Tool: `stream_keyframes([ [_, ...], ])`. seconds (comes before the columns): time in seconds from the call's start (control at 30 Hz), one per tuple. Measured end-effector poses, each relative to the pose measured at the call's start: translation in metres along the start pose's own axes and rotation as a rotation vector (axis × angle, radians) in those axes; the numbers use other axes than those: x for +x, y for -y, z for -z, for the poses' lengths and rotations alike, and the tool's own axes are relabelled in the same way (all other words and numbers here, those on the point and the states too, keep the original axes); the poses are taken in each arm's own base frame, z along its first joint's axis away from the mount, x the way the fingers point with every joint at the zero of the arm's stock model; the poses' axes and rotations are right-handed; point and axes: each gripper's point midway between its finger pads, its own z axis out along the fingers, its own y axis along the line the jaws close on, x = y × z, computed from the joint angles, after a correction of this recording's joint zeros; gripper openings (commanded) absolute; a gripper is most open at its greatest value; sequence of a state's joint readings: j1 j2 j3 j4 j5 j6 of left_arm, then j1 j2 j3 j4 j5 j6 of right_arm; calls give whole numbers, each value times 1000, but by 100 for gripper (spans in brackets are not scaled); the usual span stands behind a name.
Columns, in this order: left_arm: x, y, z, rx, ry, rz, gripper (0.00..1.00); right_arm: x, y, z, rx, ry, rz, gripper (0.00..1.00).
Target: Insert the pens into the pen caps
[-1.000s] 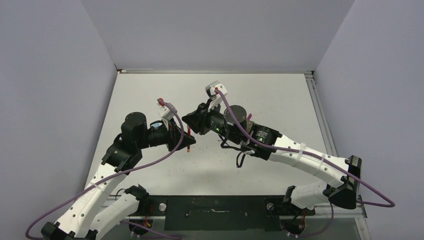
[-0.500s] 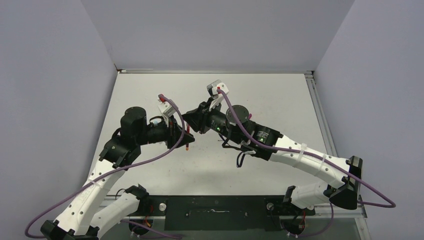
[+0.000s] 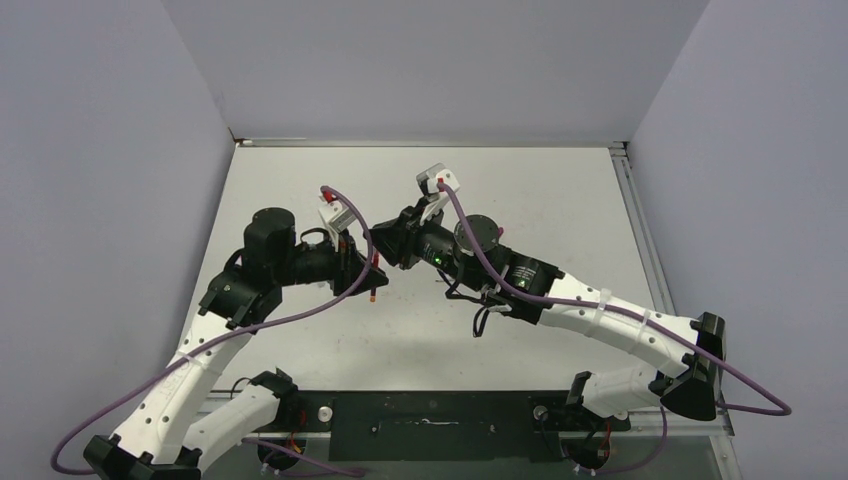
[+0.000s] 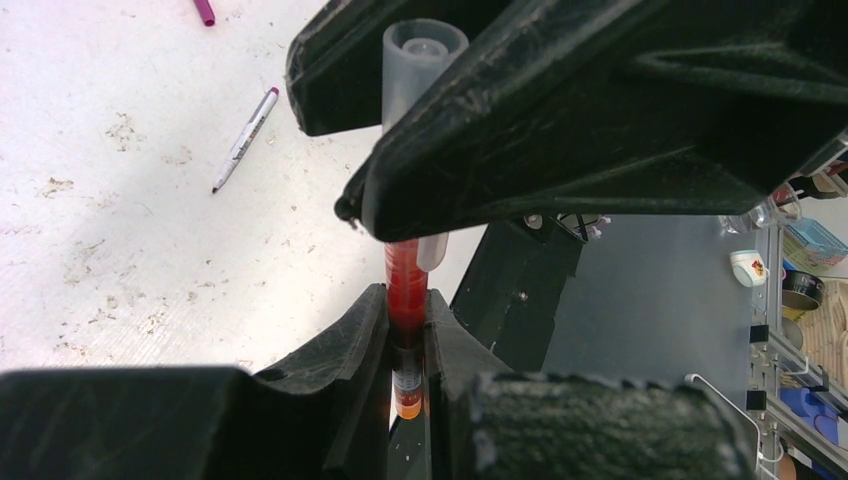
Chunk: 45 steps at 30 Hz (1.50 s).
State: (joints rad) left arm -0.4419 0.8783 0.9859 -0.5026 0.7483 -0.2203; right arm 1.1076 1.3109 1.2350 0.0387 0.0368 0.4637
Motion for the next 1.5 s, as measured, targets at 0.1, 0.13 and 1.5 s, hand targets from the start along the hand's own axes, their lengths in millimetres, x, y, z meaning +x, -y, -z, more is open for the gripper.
stream_keyframes([
  [0.1, 0, 1, 1, 4, -9, 4, 0, -1, 0, 2, -2, 3, -2, 5],
  [0.13, -1, 2, 1, 7, -10, 3, 0, -1, 0, 2, -3, 6, -2, 5],
  [1.5, -28, 26, 9, 115, 20, 3, 0, -30, -16, 16, -44, 101, -39, 5],
])
